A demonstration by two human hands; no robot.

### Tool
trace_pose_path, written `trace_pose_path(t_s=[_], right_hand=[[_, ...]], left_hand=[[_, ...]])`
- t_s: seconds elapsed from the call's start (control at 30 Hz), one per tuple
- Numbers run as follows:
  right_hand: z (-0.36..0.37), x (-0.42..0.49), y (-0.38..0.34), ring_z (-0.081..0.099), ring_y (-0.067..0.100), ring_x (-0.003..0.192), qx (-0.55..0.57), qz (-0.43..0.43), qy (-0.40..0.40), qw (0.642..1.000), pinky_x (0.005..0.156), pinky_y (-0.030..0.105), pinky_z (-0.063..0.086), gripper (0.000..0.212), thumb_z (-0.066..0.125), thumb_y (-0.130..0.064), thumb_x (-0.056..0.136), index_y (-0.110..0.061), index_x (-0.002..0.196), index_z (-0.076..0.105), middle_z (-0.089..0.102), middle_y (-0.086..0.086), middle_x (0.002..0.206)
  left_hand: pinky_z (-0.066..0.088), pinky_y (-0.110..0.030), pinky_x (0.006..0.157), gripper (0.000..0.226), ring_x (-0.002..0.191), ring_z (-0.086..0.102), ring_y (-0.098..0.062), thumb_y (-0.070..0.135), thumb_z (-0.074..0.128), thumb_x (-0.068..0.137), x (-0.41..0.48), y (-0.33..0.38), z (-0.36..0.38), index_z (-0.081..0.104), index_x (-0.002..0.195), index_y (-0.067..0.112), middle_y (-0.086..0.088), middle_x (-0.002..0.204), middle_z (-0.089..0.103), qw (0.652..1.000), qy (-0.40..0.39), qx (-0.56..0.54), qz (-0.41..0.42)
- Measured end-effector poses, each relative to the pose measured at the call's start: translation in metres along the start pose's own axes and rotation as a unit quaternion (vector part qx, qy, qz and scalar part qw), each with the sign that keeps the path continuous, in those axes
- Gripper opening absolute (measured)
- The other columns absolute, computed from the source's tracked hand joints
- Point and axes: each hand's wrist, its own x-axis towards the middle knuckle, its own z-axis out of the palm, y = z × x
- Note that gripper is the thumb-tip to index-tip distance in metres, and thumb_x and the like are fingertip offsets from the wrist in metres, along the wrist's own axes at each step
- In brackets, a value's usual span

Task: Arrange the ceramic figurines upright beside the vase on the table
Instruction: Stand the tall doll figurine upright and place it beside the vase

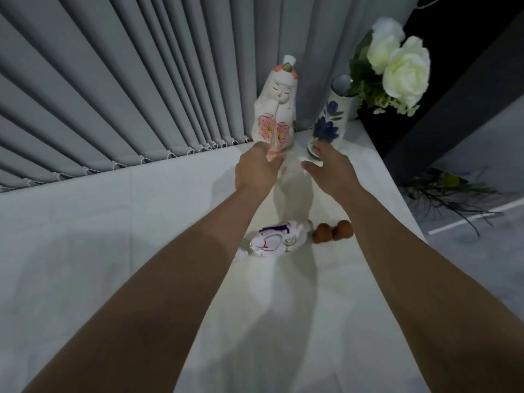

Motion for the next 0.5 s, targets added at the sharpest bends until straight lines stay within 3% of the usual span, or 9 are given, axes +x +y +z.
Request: trace_pose_path(t_s=[0.17, 0.3, 0.5], right_hand=[[-0.022, -0.047, 0.028, 0.052, 0.022, 0.127, -0.013, 0.01, 0.009, 1.0, 0.101, 0.029, 0.038, 0.046, 0.057, -0.033, 0.094, -0.019, 0.137, 0.047, 0.055, 0.0, 0.141], [-0.03, -0.079, 0.052, 0.052, 0.022, 0.124, -0.04, 0.028, -0.015, 0.999, 0.096, 0.028, 0.039, 0.046, 0.057, -0.026, 0.093, -0.024, 0.138, 0.046, 0.052, -0.002, 0.142], [-0.035, -0.112, 0.079, 0.052, 0.018, 0.124, -0.025, 0.025, -0.098, 0.995, 0.097, 0.028, 0.042, 0.054, 0.065, -0.026, 0.086, -0.026, 0.137, 0.046, 0.052, -0.004, 0.14]], left_hand=[[0.048, -0.033, 0.095, 0.046, 0.116, 0.062, -0.02, 0.048, 0.061, 0.087, -0.047, 0.016, 0.018, 0.061, 0.123, 0.018, -0.001, 0.125, 0.067, 0.988, -0.123, 0.056, 0.068], [0.048, -0.037, 0.097, 0.051, 0.119, 0.057, -0.023, 0.049, 0.064, 0.083, -0.081, 0.021, 0.033, 0.058, 0.127, 0.023, -0.001, 0.129, 0.063, 0.959, -0.209, 0.142, 0.129], [0.051, -0.038, 0.082, 0.048, 0.113, 0.057, -0.027, 0.041, 0.064, 0.081, -0.109, 0.015, 0.048, 0.058, 0.123, 0.02, -0.004, 0.117, 0.065, 0.925, -0.195, 0.27, 0.184]])
